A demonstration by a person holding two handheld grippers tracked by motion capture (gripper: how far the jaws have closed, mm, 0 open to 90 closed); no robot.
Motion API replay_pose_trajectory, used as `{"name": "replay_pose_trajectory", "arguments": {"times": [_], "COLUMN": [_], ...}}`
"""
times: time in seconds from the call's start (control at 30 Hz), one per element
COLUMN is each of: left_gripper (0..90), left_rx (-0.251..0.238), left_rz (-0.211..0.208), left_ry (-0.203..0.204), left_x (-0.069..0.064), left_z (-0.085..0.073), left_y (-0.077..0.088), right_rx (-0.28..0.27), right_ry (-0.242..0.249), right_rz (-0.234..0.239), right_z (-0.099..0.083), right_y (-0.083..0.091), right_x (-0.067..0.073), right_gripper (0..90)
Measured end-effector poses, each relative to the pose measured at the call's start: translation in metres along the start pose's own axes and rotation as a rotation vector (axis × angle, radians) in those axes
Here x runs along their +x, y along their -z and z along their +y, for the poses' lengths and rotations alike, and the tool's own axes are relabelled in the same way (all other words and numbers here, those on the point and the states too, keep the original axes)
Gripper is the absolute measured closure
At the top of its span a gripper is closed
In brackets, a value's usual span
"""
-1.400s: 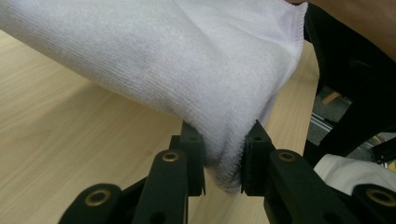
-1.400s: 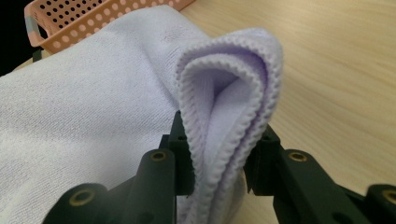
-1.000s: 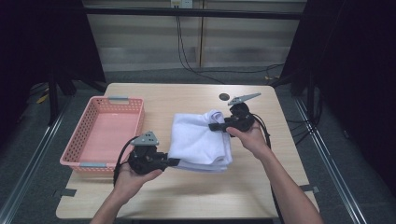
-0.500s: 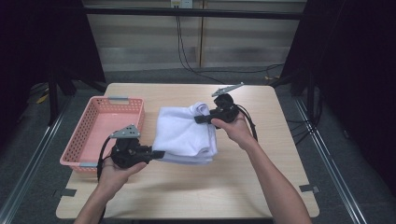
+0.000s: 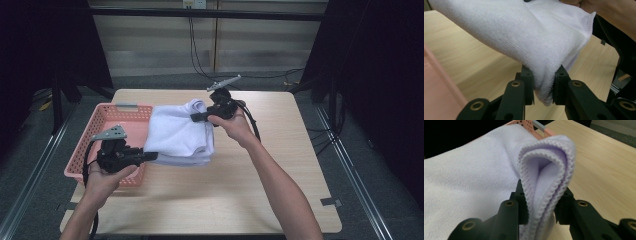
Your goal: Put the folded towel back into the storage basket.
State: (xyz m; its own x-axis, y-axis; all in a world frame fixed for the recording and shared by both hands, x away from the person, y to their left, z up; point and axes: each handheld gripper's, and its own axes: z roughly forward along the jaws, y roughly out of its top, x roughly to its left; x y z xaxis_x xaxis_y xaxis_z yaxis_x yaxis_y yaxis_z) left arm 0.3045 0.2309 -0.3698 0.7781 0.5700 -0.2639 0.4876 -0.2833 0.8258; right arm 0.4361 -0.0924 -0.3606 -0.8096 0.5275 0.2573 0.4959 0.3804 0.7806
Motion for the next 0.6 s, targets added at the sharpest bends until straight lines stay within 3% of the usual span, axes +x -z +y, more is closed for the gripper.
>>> {"name": "replay_pose_trajectory", "arguments": {"times": [0.17, 0.6], "left_gripper": [76.0, 76.0], "left_rx": [-0.017, -0.054], "left_rz": [0.030, 0.109], "left_ry": [0.026, 0.080], "left_x": [0.012, 0.034], "left_z": [-0.004, -0.015], "left_y": [0.015, 0.056], "right_rx": [-0.010, 0.016], "right_ry": [0.017, 0.036], "right_rz": [-0.012, 0.036], "right_z": [0.020, 0.059], "right_y": [-0.013, -0.057], "right_x": [0.009, 0.027], "right_gripper": [69.6, 69.7]}}
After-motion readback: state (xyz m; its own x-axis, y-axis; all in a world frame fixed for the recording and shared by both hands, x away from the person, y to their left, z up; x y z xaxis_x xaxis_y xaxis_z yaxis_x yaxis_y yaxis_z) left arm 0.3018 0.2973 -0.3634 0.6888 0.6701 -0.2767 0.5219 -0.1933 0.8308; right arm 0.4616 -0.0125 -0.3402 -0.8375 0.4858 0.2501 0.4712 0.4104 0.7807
